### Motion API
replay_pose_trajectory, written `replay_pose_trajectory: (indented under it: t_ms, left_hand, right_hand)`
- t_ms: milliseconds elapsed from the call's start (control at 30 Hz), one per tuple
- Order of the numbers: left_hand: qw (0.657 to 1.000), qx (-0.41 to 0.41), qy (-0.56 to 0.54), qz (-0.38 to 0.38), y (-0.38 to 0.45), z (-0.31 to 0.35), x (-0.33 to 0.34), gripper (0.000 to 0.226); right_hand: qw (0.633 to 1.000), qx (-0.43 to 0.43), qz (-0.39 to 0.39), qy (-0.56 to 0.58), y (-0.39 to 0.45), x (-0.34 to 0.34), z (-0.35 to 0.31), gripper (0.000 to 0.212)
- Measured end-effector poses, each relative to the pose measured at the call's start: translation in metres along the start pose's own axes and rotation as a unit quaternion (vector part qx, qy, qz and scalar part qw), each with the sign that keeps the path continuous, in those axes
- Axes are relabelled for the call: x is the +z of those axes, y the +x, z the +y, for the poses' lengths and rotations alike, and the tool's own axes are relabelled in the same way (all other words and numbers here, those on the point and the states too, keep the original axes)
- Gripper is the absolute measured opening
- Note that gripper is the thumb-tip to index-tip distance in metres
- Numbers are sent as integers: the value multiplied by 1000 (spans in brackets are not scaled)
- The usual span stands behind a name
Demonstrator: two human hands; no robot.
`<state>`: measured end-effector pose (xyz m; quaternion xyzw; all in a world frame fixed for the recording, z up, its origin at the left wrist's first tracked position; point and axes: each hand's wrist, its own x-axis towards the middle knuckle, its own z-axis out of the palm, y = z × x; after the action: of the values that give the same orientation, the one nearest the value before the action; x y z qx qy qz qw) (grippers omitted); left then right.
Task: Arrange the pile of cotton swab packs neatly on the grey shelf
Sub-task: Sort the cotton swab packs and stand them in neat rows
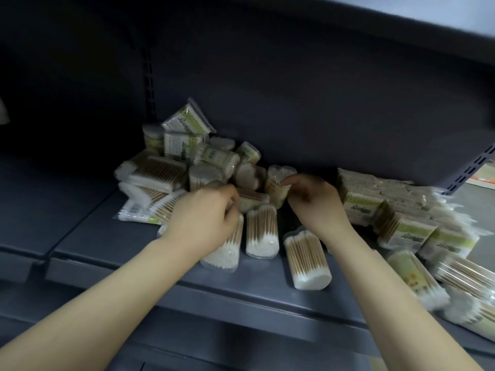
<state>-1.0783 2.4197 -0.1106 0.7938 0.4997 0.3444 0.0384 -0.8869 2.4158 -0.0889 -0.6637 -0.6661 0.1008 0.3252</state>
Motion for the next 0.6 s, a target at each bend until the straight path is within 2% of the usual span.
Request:
replay_pose_trajectory:
  t_ms: [233, 433, 600]
  left_hand:
    - [999, -15, 23, 29, -30, -26, -18, 2]
    - [995, -65, 70, 37, -46, -49, -30, 18]
    - [992, -91, 80, 22, -54, -61, -37, 21]
  right_hand:
    - [997, -54, -45, -16, -14, 19, -31, 28]
    - [994, -79, -72, 9, -22, 44, -52, 29]
    - [991, -95, -98, -3, -20, 61, -63, 36]
